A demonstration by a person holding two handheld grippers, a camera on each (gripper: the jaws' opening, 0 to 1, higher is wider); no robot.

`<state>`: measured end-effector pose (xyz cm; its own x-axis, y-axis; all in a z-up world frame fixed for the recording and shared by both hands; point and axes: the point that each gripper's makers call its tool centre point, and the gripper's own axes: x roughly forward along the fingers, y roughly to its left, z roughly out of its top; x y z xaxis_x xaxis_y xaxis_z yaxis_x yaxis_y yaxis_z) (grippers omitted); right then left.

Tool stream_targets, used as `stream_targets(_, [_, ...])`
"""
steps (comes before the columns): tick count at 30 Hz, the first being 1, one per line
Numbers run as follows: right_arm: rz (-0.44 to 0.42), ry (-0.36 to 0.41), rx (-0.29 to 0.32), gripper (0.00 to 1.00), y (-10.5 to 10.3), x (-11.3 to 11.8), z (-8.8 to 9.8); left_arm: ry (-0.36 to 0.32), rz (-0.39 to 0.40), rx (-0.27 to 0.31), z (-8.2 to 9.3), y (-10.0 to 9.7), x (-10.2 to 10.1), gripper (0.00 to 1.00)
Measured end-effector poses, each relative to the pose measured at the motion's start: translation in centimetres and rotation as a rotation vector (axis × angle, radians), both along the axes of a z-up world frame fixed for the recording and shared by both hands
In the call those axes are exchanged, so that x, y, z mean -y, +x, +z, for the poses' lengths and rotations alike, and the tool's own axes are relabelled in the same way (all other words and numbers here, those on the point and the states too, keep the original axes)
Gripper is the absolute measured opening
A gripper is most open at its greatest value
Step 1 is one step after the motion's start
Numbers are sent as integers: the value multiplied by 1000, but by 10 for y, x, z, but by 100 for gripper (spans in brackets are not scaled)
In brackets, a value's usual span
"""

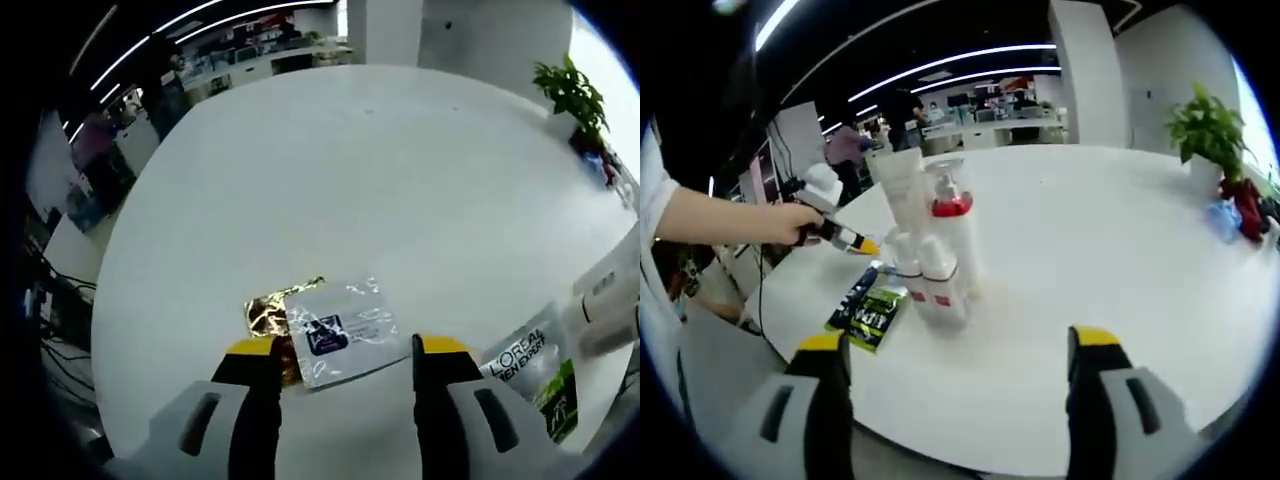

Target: Arrange the skincare products in the storage area until every visible bottle or jar stands upright without overlapping.

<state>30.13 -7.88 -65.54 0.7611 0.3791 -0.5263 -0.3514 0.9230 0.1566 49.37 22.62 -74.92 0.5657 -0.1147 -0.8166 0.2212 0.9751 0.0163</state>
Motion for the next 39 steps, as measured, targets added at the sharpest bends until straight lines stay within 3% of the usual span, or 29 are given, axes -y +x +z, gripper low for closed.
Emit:
stream_targets(1, [0, 0, 0, 90, 0, 0, 0, 0, -4, 3, 1, 0, 1, 39])
stream_targets(8, [-2, -3, 4, 90, -1, 1, 2, 1, -2, 7, 3, 2, -2, 38])
stream_targets(16, [-4, -3, 11, 90, -2, 1, 5, -6, 11, 50, 17, 3, -7, 38])
stream_targets(28, [8, -4, 37, 90, -3, -2, 13, -38, 47, 70, 29, -7, -16, 38])
stream_targets(39, [22, -3, 61, 90, -6, -4, 22, -89, 94, 47, 28, -50, -13, 38])
